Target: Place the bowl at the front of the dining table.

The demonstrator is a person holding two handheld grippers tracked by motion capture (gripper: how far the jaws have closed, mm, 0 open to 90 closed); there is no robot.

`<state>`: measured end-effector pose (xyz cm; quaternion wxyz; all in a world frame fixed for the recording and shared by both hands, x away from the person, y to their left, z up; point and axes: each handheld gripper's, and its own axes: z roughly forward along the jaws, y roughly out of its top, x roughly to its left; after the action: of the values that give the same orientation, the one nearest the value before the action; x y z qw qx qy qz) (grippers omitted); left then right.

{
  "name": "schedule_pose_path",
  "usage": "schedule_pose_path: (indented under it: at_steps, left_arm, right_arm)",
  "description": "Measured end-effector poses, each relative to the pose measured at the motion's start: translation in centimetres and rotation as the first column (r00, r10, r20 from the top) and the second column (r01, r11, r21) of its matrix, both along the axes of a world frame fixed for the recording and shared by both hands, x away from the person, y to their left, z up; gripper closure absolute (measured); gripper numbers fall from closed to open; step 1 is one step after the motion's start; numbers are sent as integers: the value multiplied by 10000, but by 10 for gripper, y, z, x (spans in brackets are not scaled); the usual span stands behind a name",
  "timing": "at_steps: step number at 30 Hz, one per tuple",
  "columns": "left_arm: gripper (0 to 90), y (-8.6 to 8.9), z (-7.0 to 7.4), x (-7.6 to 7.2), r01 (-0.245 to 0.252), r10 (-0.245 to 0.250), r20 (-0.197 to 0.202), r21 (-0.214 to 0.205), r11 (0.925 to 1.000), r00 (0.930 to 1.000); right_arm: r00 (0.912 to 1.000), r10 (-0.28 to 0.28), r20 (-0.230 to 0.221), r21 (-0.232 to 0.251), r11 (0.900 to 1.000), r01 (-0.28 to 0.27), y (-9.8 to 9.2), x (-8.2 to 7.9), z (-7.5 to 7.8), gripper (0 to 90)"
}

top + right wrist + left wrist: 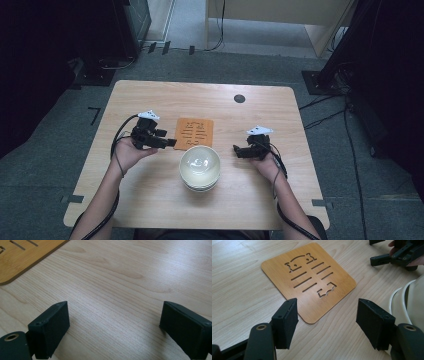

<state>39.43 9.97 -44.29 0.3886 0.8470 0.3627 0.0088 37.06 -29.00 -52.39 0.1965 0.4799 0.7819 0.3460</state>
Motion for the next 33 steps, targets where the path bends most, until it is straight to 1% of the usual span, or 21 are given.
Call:
schedule_pose_path:
  at_steps: [6,11,12,13,15,16,19,23,25,27,33]
  left_arm:
    - [350,-1,2,-1,19,-18,88,-150,9999,10000]
    - [349,-3,5,-3,154,-153,162,-56,9999,9998]
    - [341,-4,5,-3,138,-138,145,-2,9999,9998]
    - [326,-4,6,-3,152,-152,29,31,9999,9999]
    - [318,-5,7,-3,298,-298,19,-54,9995,9996]
    - [317,-5,7,-4,311,-311,14,-30,9995,9995]
    - [305,-5,8,-3,215,-215,-78,-10,9998,9997]
    - [305,-6,11,-4,279,-279,-98,-9,9996,9996]
    - [297,-7,12,-4,205,-204,-99,24,9998,9997]
    - [297,-7,14,-4,236,-237,-123,-52,9997,9996]
    - [301,-10,17,-6,363,-364,-162,-61,9993,9992]
  right_arm:
    - [10000,4,0,-4,10000,-4,0,0,0,82]
    - [10000,3,0,-3,10000,-3,0,0,0,82]
    - [10000,4,-1,-5,10000,-4,0,0,0,82]
    - [10000,4,0,-5,10000,-4,0,0,0,82]
    - [10000,7,0,-5,10000,-7,0,0,0,82]
    - [10000,5,0,-5,10000,-5,0,0,0,82]
    - [10000,5,1,-7,10000,-5,0,0,0,82]
    - [10000,6,0,-7,10000,-6,0,0,0,82]
    - [10000,7,3,-7,10000,-7,0,0,0,82]
    - [10000,7,1,-7,10000,-7,0,0,0,82]
    - [10000,5,3,-7,10000,-5,0,0,0,82]
